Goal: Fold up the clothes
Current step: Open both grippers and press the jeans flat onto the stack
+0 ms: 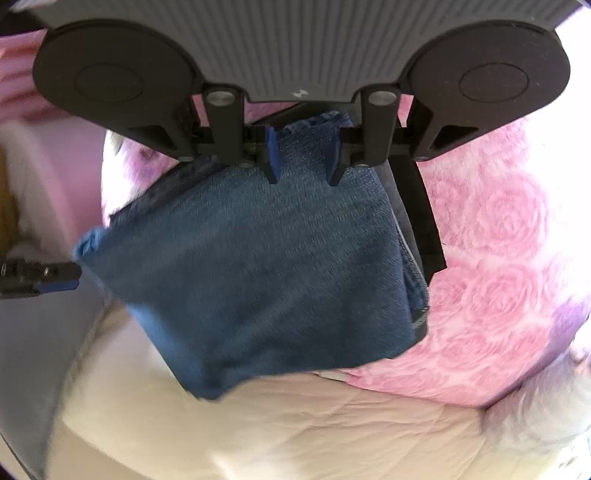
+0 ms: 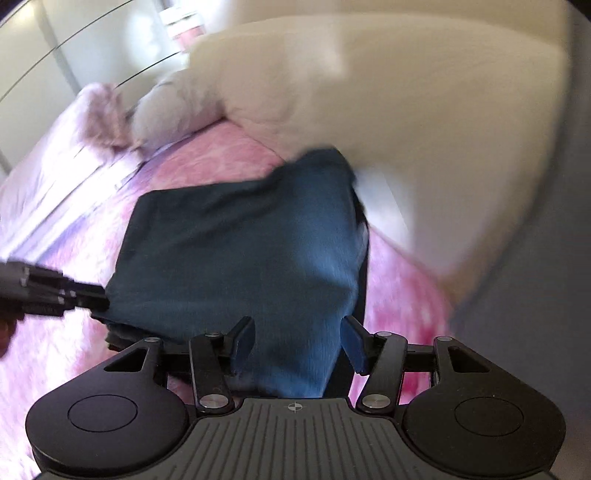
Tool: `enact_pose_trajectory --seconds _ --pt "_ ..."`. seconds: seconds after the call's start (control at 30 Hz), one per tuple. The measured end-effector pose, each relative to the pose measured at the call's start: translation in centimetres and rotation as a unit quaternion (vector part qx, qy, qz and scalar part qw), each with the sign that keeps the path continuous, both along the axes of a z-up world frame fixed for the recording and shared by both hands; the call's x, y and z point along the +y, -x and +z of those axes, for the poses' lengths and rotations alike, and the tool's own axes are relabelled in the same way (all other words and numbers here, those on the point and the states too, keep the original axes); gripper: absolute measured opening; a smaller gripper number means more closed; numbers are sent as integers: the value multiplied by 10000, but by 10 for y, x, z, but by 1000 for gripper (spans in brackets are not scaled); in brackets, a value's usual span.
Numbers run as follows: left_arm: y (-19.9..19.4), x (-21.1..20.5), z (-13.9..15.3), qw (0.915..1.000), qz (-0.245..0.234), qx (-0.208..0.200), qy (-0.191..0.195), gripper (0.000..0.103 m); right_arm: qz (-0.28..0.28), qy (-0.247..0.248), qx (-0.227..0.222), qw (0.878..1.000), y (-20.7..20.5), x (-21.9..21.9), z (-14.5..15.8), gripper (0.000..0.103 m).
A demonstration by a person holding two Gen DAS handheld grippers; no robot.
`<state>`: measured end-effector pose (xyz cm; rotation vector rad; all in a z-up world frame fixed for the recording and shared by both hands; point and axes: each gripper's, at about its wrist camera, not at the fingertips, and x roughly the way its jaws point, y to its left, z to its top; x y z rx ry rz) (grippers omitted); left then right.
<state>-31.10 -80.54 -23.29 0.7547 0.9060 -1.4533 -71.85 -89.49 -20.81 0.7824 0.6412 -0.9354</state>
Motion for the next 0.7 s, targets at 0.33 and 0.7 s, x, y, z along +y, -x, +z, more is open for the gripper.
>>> enact_pose_trajectory --seconds 0.33,0.7 --pt "9 6 -2 9983 -437 -383 103 22 -1281 -504 -411 9896 15 20 -51 55" --pt "19 6 -9 9967 -587 -539 -168 24 -1876 -601 -622 9784 20 19 -35 55"
